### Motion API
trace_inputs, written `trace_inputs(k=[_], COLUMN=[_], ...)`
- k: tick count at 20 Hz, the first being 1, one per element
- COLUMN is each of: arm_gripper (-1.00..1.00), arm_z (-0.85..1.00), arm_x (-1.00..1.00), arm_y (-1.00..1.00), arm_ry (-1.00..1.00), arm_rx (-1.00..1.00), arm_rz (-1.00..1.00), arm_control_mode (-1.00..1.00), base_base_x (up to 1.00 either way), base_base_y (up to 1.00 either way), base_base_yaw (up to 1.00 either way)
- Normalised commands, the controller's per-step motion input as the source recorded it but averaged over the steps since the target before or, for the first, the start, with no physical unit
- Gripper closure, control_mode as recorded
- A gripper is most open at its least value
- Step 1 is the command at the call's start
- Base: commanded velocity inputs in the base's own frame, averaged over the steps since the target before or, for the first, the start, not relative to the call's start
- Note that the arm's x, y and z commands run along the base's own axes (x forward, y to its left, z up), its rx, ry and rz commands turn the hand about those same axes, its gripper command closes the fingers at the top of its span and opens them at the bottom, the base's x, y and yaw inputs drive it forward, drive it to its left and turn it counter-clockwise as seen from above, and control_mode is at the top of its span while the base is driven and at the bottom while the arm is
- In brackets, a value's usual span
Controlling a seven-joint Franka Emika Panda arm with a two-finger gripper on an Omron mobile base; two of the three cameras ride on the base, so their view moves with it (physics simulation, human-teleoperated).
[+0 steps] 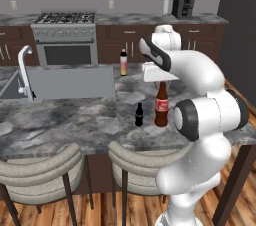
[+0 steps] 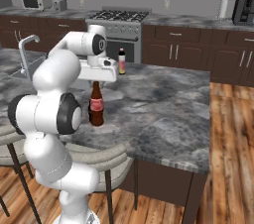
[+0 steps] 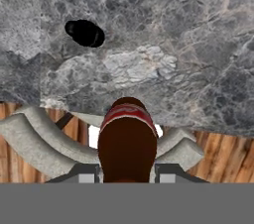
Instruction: Place the large bottle from the dining counter next to the other large bottle outside the sink, and place the small bottle from the dining counter next to the other small bottle inside the sink.
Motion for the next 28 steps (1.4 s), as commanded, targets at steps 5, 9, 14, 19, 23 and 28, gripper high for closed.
trace_inputs(k=[5,9,14,19,23,28], arm_gripper=[1.00,1.00,1.00,1.00,1.00,1.00], arm_z=[0.19,0.15,0.09,0.00,0.02,0.00], arm_x=[-0.94,-1.00,-0.99,-0.70,-0.20,0.00], arm_y=[0.00,0.00,-0.01,-0.01,0.00,0.00], arm_ry=[0.00,0.00,-0.08,-0.23,-0.09,0.00], arm_rx=[0.00,0.00,0.00,0.00,0.00,0.00], arm_rz=[-0.04,-0.03,-0.02,0.00,0.00,0.00], arm_control_mode=[-1.00,-1.00,-1.00,-1.00,-1.00,-1.00], base_base_x=[0.00,0.00,0.00,0.00,0.00,0.00], base_base_y=[0.00,0.00,0.00,0.00,0.00,0.00], base_base_yaw=[0.00,0.00,0.00,0.00,0.00,0.00])
